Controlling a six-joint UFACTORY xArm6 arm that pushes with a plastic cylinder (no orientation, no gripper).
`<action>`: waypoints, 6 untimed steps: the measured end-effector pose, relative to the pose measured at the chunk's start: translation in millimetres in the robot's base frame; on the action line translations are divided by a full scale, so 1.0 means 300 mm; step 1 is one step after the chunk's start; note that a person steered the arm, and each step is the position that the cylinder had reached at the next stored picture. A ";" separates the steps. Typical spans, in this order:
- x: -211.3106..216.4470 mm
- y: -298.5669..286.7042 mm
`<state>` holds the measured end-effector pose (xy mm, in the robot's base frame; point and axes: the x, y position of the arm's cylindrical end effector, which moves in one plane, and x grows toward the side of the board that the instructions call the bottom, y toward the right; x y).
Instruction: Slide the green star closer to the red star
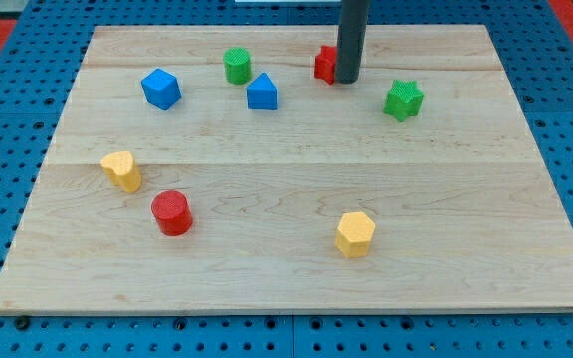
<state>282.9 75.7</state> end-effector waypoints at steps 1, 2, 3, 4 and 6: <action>-0.031 0.070; -0.040 0.235; -0.037 0.533; 0.002 0.759; 0.217 0.673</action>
<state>348.2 277.5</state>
